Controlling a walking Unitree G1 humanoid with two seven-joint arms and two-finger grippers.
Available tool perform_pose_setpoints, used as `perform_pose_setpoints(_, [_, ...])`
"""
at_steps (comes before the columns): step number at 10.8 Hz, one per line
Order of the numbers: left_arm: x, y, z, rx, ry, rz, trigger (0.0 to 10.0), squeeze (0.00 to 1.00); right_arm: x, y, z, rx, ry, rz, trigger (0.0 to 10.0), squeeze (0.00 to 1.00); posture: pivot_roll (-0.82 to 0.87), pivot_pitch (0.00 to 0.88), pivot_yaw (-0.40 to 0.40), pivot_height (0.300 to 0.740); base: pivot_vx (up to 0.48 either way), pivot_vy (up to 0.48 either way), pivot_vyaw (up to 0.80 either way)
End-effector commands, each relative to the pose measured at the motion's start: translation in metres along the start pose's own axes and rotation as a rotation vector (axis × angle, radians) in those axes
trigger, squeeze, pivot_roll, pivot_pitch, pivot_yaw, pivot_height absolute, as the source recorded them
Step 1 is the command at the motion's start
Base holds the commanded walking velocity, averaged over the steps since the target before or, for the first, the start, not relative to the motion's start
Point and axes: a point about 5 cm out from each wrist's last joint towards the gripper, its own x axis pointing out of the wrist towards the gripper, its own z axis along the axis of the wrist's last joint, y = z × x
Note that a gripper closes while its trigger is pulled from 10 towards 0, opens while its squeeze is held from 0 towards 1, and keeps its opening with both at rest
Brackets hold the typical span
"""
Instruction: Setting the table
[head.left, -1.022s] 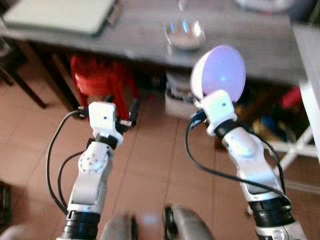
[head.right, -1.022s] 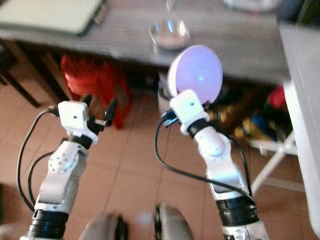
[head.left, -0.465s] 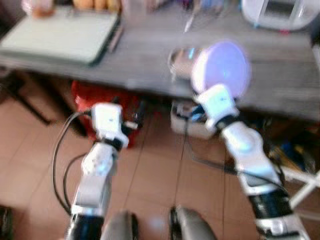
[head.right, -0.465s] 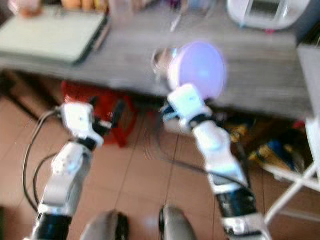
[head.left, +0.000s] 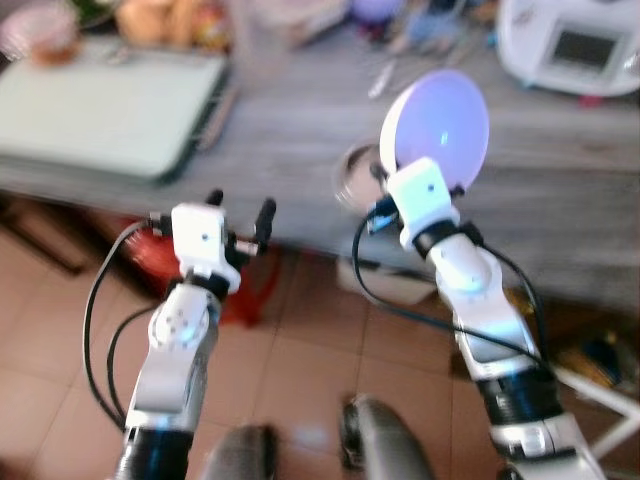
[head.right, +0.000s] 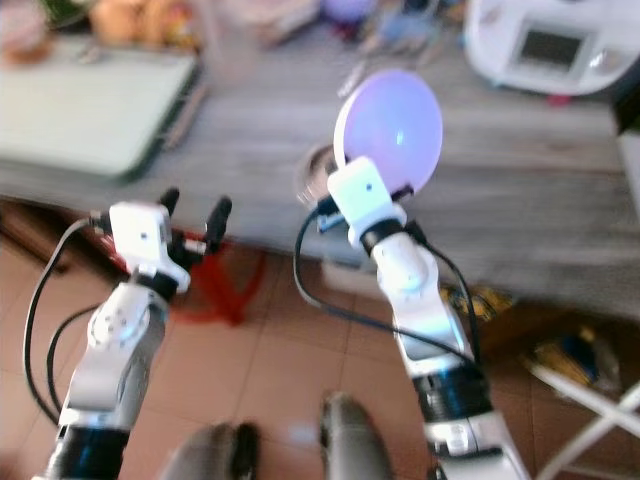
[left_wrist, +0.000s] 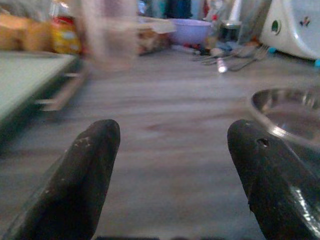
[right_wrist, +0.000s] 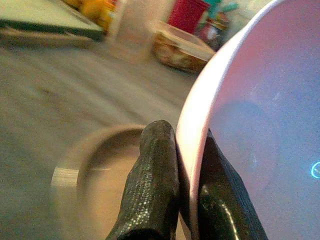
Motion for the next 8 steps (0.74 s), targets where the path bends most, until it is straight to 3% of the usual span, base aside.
perform_pose_setpoints(1, [-0.001,0.001,0.001,0.003,0.000,-0.006,10.0,0.00,0.003,-0.002,0.005,-0.012,-0.022,-0.011,10.0,0.00,-0.04,0.204,-0.008,0.740,0.442,0.000,0.00])
perform_pose_setpoints(2, [-0.003,0.003,0.002,-0.001,-0.004,0.010,10.0,0.00,0.012,0.002,0.013,-0.066,-0.062,-0.025,10.0,0.00,-0.04,0.208,-0.006,0.740,0.000,0.000,0.00])
perform_pose_setpoints(4, [-0.005,0.006,0.003,0.008,-0.001,0.025,10.0,0.00,0.019,0.004,0.018,-0.066,-0.102,-0.008,10.0,0.00,-0.03,0.212,-0.004,0.740,0.000,0.000,0.00])
perform_pose_setpoints(8, [-0.011,0.016,0.003,0.027,0.017,0.062,10.0,0.00,0.046,0.005,0.038,-0.034,-0.190,0.237,10.0,0.00,-0.02,0.223,0.002,0.740,0.000,0.000,0.00])
